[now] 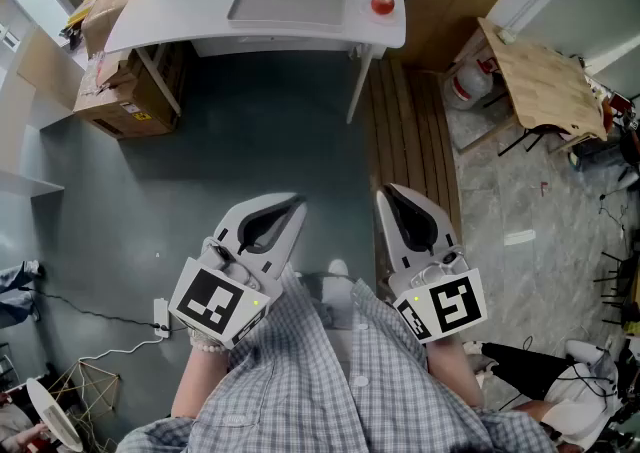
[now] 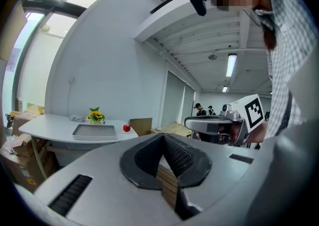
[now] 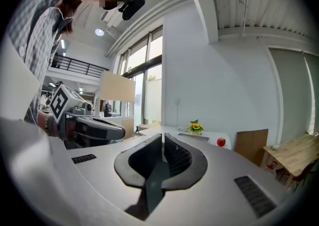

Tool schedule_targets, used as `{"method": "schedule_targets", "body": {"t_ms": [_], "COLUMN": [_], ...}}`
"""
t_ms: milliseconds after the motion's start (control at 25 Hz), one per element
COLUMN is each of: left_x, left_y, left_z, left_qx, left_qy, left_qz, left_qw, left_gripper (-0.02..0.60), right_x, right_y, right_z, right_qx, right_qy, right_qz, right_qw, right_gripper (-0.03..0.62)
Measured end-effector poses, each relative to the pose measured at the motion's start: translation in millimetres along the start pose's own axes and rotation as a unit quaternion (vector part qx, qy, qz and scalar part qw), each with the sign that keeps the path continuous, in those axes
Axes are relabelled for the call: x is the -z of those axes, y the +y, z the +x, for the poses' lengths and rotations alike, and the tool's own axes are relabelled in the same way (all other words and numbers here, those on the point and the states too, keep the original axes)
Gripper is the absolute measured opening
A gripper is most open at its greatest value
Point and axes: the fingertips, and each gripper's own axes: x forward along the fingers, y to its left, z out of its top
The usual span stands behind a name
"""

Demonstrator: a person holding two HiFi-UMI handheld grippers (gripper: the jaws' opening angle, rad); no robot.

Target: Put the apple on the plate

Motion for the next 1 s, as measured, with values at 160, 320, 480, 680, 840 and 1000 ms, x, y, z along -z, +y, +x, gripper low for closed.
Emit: {"method": "schedule_targets", "body": {"t_ms": [160,320,480,680,840,1000], "left_x": [-1.1,-1.9,-0.6,0.1,6.3,6.8], "left_y": [2.8,4.9,10.9,25.1,34.8,42.2], "left_z": [0.9,-1.9,-10.8,-28.9,-46.2,-53.7], "left_qx": [0.001,0.004,-0.001,-0.015,-0.02,-0.024], "left_qy": [-0.001,-0.003,-0.004,-0.007,-0.007,-0.013], "left_qz": [-0.001,0.0,0.0,0.0,-0.007,-0.014], "left_qw": [1.0,1.0,1.0,0.9999,0.9997,0.9995], "left_gripper": [0.009,0.009,0.009,0.009,0.009,0.009], "right_x": [-0.8,-0.1,-1.5,-0.4,1.9,5.6], "right_y": [2.2,5.2,12.9,21.9,34.4,41.1], "right_z": [1.1,2.4,5.2,11.2,12.9,12.3], "right_qx": [0.0,0.003,0.003,0.012,0.021,0.026], "right_qy": [-0.001,0.001,-0.003,-0.003,-0.006,-0.001], "right_qz": [0.0,-0.002,0.002,0.004,0.015,0.013], "right_qw": [1.0,1.0,1.0,1.0,1.0,1.0], "right_gripper": [0.031,0.031,0.032,0.032,0.032,0.032]}}
